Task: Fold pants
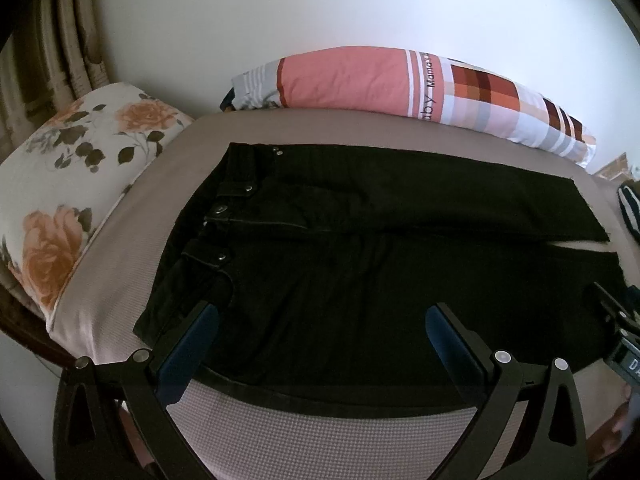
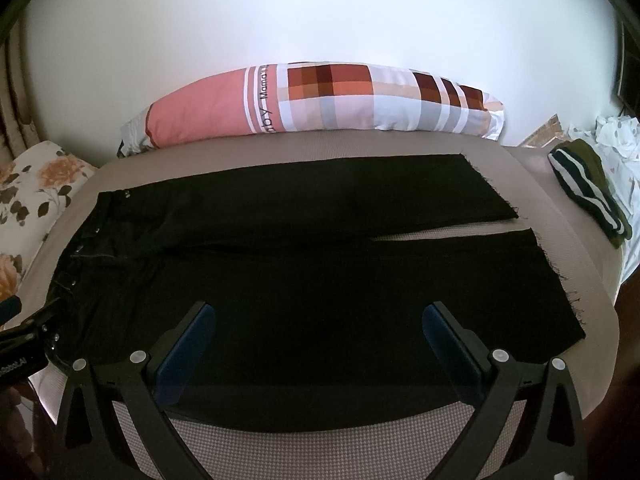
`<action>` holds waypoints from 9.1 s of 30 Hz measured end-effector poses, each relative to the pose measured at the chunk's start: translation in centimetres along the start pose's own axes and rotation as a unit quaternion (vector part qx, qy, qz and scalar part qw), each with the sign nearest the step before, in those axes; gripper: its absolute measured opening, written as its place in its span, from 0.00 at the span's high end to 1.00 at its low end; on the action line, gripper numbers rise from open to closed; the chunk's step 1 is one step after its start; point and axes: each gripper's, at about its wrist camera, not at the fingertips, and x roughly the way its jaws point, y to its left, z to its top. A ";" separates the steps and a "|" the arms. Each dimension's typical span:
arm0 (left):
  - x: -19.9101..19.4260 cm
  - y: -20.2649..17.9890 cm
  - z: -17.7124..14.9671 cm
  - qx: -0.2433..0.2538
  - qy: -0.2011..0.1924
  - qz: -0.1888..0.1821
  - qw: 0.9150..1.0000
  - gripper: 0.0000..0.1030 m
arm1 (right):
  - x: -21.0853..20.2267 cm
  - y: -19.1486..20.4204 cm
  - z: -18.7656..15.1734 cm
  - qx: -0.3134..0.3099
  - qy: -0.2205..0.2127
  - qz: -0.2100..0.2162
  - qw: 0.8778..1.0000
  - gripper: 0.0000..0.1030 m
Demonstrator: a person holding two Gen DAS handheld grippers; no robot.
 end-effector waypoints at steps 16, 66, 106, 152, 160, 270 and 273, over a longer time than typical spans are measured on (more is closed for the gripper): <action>0.1 0.0 0.0 -0.001 0.000 -0.002 1.000 0.00 | 0.0 -0.1 0.0 0.001 -0.001 0.001 1.000 0.00; 12.2 17.4 13.3 -0.116 0.023 -0.135 0.984 0.24 | 5.6 -2.3 2.0 0.132 0.025 0.156 0.979 0.00; 33.0 19.0 19.7 -0.199 0.136 -0.358 0.902 0.81 | 24.3 10.6 16.3 -0.105 0.102 0.210 0.967 0.00; 13.8 19.1 17.5 -0.037 -0.034 -0.373 0.927 0.90 | 15.0 4.9 17.3 -0.353 0.104 0.193 0.910 0.92; 8.4 20.4 9.9 0.010 -0.004 -0.378 0.926 0.87 | 7.9 2.9 9.5 -0.305 0.110 0.205 0.923 0.93; 7.5 -11.0 -4.4 0.275 0.041 -0.265 0.923 0.91 | 5.4 -4.8 -2.1 -0.038 0.155 0.289 0.944 0.68; 7.6 -10.9 -4.3 0.265 0.046 -0.269 0.925 0.91 | 5.3 -9.9 -2.0 0.019 0.133 0.253 0.958 0.68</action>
